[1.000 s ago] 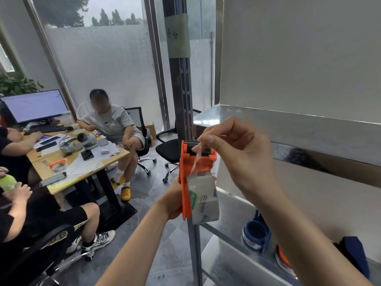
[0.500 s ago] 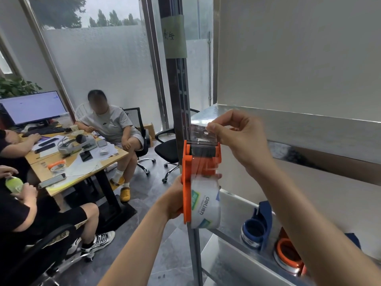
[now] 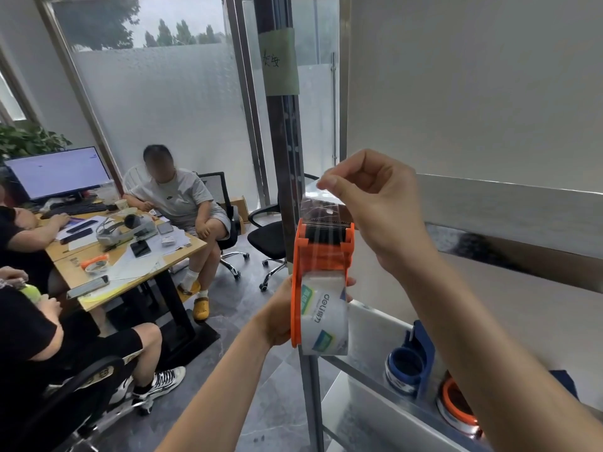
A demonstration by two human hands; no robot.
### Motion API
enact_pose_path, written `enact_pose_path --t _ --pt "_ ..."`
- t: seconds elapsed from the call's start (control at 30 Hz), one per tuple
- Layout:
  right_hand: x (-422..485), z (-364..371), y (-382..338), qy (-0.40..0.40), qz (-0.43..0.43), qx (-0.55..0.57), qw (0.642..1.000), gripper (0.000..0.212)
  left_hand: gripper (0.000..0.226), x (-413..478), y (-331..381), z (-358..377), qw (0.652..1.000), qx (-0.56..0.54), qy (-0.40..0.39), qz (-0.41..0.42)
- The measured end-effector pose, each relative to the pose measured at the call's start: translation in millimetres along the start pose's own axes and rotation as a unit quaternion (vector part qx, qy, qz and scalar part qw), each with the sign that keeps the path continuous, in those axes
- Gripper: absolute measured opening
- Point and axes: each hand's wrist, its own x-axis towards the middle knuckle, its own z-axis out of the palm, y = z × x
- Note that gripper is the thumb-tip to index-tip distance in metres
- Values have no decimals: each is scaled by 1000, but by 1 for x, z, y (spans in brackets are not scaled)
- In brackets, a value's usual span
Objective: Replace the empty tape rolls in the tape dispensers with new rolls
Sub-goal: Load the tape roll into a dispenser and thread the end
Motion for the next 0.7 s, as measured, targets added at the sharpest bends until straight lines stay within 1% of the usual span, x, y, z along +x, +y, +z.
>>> enact_pose_path --t 0.1,0.13,0.17,0.23,0.27,0.33,0.5,0.57,0.67,0.7 --pt "1 -3 -5 19 -5 32 999 16 87 2 -3 0 1000 21 7 -3" --pt "5 -4 -4 26 -3 27 999 16 86 2 -6 2 1000 24 13 3" --pt "9 -6 0 28 6 18 999 15 79 4 -7 2 999 23 25 15" --pt "17 -8 11 18 47 2 999 14 57 4 -6 5 998 17 48 34" --pt "18 -10 16 11 67 -4 998 14 53 4 -5 5 998 28 49 32" --pt "19 -14 23 5 85 -9 996 16 53 4 -5 1 997 57 49 32" --pt "18 -19 30 -25 98 8 995 16 45 3 -3 2 996 57 44 46" --pt "19 -18 35 -30 111 -2 993 14 52 6 -3 0 996 65 49 43" --pt "20 -18 40 -36 129 18 991 11 75 10 -1 -6 994 70 77 16" --pt "20 -18 41 -39 136 25 990 11 80 10 0 -7 994 73 81 10"
